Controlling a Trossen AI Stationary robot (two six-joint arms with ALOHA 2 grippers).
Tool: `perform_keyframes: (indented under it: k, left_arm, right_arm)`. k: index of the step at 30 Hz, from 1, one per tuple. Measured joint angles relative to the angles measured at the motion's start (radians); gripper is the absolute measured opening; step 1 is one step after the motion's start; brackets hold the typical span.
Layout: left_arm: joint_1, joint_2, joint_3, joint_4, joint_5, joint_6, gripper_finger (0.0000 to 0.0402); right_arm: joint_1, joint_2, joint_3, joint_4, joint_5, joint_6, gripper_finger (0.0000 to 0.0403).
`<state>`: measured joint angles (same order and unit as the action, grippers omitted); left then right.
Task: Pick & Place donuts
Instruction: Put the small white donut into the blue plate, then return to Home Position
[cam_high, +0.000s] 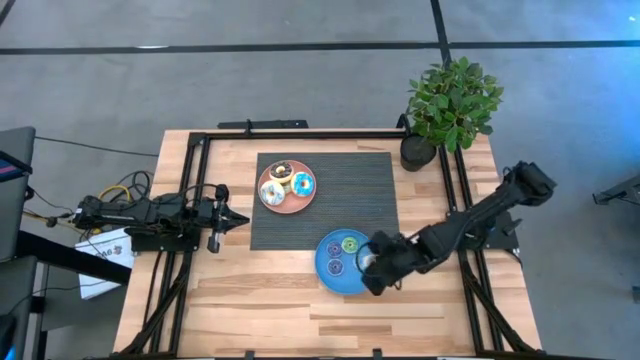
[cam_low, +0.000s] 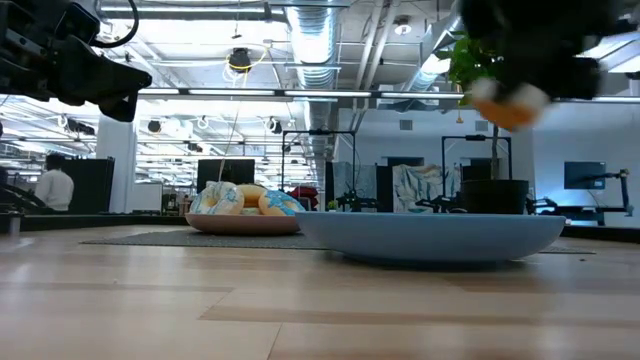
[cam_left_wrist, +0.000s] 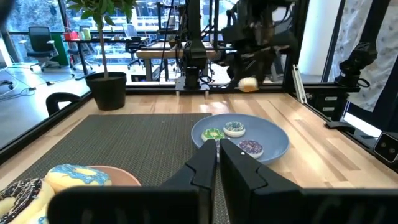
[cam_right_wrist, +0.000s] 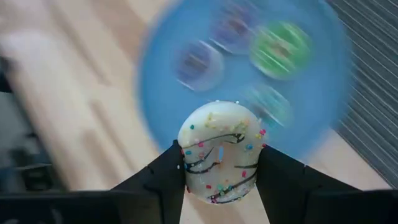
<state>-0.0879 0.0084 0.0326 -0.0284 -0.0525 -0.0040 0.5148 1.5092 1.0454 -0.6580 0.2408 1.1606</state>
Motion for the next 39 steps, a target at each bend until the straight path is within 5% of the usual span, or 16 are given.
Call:
perform_keyframes:
  k: [4,18,27,39]
  left_arm:
    - [0.000,0.000,0.000,0.000,0.000,0.000,0.0013]
    - [0.000,0.004,0.000,0.000,0.000,0.000,0.0013]
    - [0.000,0.006,0.000,0.000,0.000,0.000,0.0013]
    - [0.000,0.007,0.000,0.000,0.000,0.000,0.0013]
  right_arm:
    - [-0.050,0.048,0.009,0.204,-0.040,-0.135,0.0164]
    - [-0.090,0.420,0.266,-0.034,-0.202,-0.133,0.0164]
    - [-0.101,0.425,0.289,-0.061,-0.190,-0.114,0.0180]
    - [-0.105,0.428,0.289,-0.105,-0.189,-0.122,0.0249]
